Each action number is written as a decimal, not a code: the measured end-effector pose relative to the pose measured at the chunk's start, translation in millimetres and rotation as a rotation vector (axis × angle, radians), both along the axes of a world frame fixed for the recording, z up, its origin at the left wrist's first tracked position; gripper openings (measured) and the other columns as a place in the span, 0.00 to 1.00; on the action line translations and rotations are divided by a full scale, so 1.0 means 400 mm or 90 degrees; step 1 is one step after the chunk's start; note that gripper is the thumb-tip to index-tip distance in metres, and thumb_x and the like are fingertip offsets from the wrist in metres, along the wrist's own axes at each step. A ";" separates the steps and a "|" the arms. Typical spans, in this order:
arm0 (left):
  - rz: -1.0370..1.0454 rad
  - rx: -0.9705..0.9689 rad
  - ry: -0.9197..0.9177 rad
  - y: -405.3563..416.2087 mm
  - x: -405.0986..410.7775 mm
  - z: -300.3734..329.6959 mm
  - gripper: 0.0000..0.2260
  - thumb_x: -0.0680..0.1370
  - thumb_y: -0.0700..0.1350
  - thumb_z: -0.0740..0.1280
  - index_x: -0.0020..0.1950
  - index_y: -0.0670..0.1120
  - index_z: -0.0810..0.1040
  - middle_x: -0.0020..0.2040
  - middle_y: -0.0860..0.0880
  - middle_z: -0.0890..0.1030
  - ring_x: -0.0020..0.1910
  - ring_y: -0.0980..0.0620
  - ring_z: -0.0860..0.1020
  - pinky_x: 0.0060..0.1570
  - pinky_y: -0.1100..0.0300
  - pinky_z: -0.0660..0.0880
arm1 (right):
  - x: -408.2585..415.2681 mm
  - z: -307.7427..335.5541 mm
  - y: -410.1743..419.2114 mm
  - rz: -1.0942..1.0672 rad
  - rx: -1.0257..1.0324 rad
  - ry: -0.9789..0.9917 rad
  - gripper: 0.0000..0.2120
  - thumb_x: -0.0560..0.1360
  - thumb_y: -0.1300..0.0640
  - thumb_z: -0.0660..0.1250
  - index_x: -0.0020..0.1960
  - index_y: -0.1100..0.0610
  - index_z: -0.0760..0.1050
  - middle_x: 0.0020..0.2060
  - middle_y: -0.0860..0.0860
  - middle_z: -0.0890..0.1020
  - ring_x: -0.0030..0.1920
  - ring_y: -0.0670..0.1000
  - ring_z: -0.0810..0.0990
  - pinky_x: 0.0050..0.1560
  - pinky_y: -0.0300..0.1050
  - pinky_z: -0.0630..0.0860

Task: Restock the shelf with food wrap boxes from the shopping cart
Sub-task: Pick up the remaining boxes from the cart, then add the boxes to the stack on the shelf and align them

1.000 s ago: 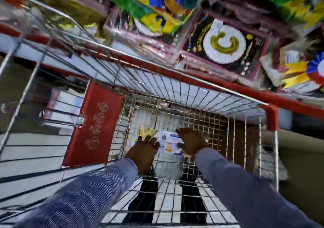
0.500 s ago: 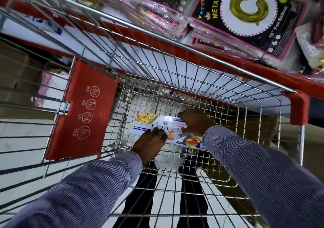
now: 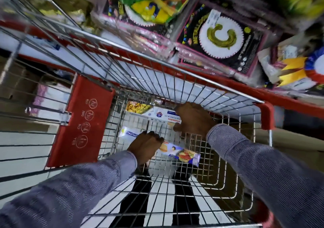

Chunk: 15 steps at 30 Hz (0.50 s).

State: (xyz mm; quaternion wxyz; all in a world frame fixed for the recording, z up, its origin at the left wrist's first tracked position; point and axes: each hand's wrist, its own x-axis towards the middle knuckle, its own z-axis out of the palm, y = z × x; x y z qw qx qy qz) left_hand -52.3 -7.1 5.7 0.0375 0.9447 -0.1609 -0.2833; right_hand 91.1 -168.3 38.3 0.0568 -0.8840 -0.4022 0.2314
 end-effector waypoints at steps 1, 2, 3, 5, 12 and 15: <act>-0.001 -0.013 0.015 0.006 0.001 0.040 0.20 0.75 0.36 0.64 0.67 0.44 0.73 0.61 0.42 0.80 0.61 0.41 0.76 0.57 0.50 0.73 | 0.004 0.043 0.008 0.001 0.011 0.007 0.23 0.66 0.38 0.70 0.54 0.52 0.77 0.49 0.56 0.82 0.50 0.57 0.80 0.49 0.44 0.73; 0.000 -0.028 0.018 0.017 0.005 0.093 0.20 0.75 0.38 0.66 0.67 0.44 0.74 0.62 0.43 0.80 0.62 0.41 0.76 0.59 0.50 0.74 | 0.013 0.103 0.017 0.000 0.027 0.010 0.23 0.66 0.38 0.71 0.53 0.52 0.78 0.48 0.56 0.82 0.49 0.57 0.80 0.46 0.43 0.72; 0.001 -0.047 0.016 0.029 0.009 0.157 0.21 0.75 0.40 0.67 0.68 0.45 0.74 0.63 0.43 0.80 0.63 0.41 0.76 0.59 0.50 0.74 | 0.021 0.177 0.024 0.002 0.044 0.014 0.23 0.65 0.37 0.71 0.52 0.52 0.78 0.48 0.55 0.82 0.49 0.56 0.80 0.45 0.42 0.70; -0.006 -0.060 0.010 0.053 0.020 0.282 0.24 0.73 0.42 0.68 0.70 0.47 0.74 0.64 0.44 0.79 0.63 0.41 0.75 0.59 0.51 0.74 | 0.042 0.318 0.041 0.015 0.063 0.015 0.24 0.65 0.36 0.70 0.52 0.52 0.79 0.47 0.53 0.82 0.49 0.55 0.79 0.45 0.43 0.71; -0.026 -0.009 -0.250 0.112 0.121 0.746 0.25 0.62 0.60 0.72 0.58 0.56 0.80 0.52 0.52 0.85 0.52 0.49 0.83 0.47 0.58 0.77 | 0.124 0.851 0.069 0.034 0.089 -0.099 0.23 0.67 0.38 0.69 0.46 0.58 0.80 0.33 0.55 0.83 0.35 0.57 0.79 0.35 0.49 0.76; -0.022 -0.017 -0.339 0.099 0.184 0.962 0.24 0.51 0.64 0.72 0.44 0.56 0.84 0.35 0.52 0.85 0.35 0.52 0.83 0.29 0.63 0.74 | 0.152 1.063 0.048 0.007 0.116 -0.151 0.24 0.67 0.38 0.69 0.53 0.54 0.83 0.40 0.55 0.87 0.37 0.55 0.82 0.40 0.51 0.79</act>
